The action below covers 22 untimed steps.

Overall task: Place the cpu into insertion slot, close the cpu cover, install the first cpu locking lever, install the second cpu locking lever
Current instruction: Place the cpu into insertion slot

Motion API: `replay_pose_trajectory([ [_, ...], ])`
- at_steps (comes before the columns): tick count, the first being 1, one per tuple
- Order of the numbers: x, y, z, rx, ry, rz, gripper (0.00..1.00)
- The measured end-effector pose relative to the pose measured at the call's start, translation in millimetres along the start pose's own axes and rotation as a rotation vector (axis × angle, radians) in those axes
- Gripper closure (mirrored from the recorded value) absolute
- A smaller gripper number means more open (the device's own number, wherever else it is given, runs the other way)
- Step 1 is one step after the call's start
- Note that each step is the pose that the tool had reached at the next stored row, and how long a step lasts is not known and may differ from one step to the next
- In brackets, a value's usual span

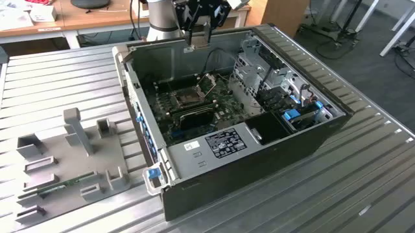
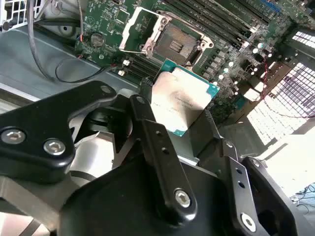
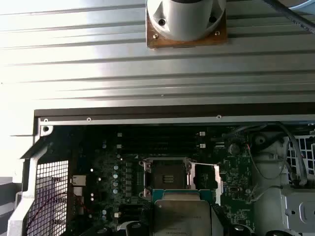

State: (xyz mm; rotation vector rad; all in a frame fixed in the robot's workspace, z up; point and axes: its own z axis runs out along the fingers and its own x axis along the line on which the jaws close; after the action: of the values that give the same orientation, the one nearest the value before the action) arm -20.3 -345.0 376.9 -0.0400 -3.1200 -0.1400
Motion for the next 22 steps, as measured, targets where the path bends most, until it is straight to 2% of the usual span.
replay_pose_trajectory([
  [7, 0.4, 0.0, 0.7, -0.0001, 0.0000, 0.000, 0.46],
  [22, 0.9, -1.1, 12.8, 0.0009, 0.0001, 0.000, 0.46],
])
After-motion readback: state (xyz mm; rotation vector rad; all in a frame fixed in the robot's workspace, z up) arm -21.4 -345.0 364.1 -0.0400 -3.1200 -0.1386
